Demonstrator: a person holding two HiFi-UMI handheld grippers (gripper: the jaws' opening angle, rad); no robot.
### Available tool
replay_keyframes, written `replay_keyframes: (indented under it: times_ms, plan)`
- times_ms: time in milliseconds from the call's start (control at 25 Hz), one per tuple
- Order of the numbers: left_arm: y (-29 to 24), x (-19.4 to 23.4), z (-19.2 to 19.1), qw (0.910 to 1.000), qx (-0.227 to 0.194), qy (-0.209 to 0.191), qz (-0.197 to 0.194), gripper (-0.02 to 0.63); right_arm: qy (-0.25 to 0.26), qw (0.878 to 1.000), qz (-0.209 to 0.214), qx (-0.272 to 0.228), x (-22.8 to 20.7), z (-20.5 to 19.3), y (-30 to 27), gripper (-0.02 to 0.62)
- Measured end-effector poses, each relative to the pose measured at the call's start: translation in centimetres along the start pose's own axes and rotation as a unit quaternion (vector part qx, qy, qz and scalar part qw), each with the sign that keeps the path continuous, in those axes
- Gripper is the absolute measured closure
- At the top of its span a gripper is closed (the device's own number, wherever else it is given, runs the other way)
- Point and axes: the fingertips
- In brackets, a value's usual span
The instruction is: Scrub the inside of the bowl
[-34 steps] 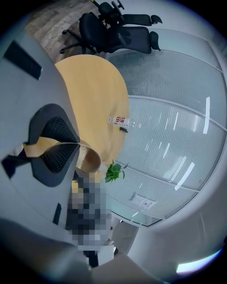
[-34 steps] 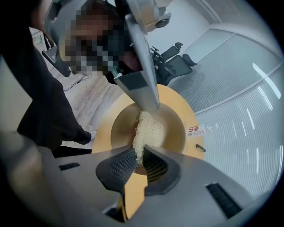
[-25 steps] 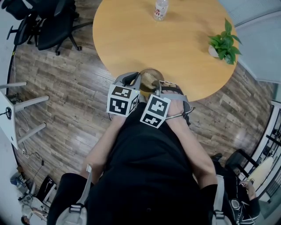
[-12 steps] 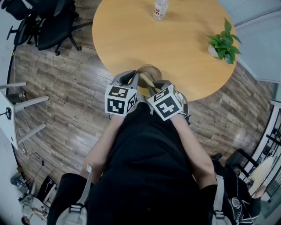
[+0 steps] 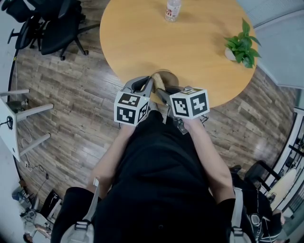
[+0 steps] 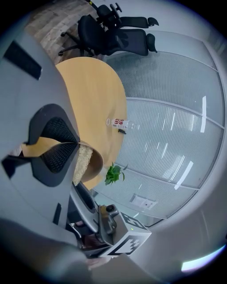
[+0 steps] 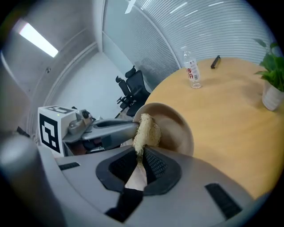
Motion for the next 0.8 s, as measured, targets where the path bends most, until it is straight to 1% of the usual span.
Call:
replay_keyframes:
  times_ms: [160,280,440,560,640,720,800]
  plan:
    - [0.0,0.7,-0.2,0.9998,0.004,0.005,0.018,0.588,-0.052,0.997,0.004,-0.06,-0.5,0.9,1.1,0.555]
    - [0.0,1.5,-0.2,0.9993,0.004,0.012,0.034,0.588,-0.09,0.992,0.009,-0.088,-0.8,1.3,1.8,0.555]
    - [0.2,2.5,0.1,0.9982,-0.007,0.026,0.053,0.588,-0.142,0.983,0.038,-0.107,-0.5,1.2,2.0,0.555]
    - [0.6,2.6,0.7,0.9976,-0.02,0.029,0.06,0.588,-0.16,0.981,0.038,-0.107,-0.8,0.6,2.1,0.555]
    - [0.7,2.3,1.0,0.9977,-0.029,0.019,0.058,0.588,-0.17,0.978,0.04,-0.115,-1.1,0.6,2.3,0.555]
    - [0.7,1.6,1.2,0.998,-0.034,0.0,0.052,0.588,-0.18,0.974,0.044,-0.131,-1.3,1.0,2.6,0.555]
    - [0.6,0.9,1.2,0.9979,-0.037,-0.024,0.046,0.588,-0.179,0.973,0.049,-0.138,-1.4,1.6,2.9,0.555]
Point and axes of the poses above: the fingertips, and each gripper's own axes: y backward along the fingers, x to its left, z out of its top, and after that the axes turned 14 degrees about z, right-handed
